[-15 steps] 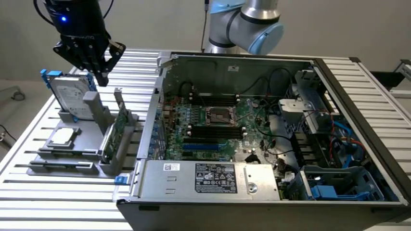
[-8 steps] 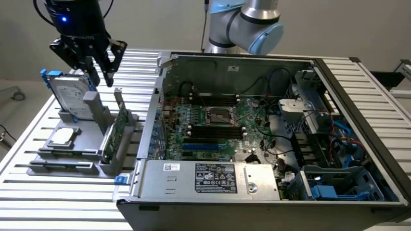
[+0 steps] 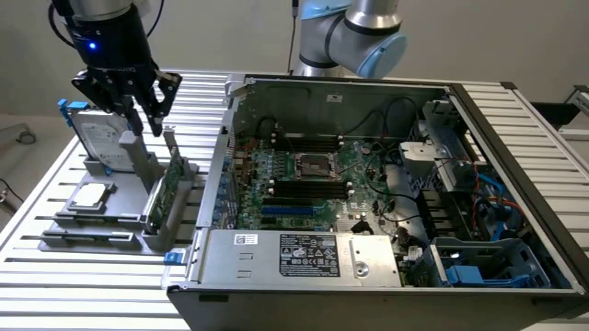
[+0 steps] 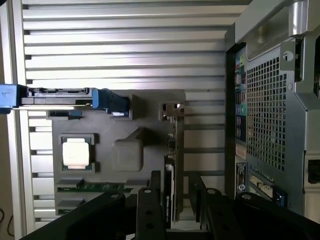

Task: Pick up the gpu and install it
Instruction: 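Pick up the gpu and move the gpu toward the slot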

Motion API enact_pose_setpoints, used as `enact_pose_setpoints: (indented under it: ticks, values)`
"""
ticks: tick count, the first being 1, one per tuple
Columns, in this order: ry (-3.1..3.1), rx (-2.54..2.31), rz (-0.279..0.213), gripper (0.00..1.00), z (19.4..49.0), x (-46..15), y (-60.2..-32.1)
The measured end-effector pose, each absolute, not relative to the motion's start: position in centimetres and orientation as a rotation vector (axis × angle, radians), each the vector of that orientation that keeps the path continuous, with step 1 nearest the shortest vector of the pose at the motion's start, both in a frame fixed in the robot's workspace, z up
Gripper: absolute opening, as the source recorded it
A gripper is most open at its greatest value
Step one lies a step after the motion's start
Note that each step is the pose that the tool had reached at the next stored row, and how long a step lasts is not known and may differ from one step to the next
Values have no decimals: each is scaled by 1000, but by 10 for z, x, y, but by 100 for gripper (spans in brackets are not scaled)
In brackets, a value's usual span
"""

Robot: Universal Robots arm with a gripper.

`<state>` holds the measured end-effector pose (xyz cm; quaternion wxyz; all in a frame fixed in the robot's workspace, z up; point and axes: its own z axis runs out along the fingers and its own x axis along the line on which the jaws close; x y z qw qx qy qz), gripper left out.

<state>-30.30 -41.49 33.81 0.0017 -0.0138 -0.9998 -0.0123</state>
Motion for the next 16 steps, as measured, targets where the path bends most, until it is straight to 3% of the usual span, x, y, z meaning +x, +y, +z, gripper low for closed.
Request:
enact_pose_setpoints:
  ticks: [16]
  values:
    - [-3138,-43,-38,36,309,-305,-431]
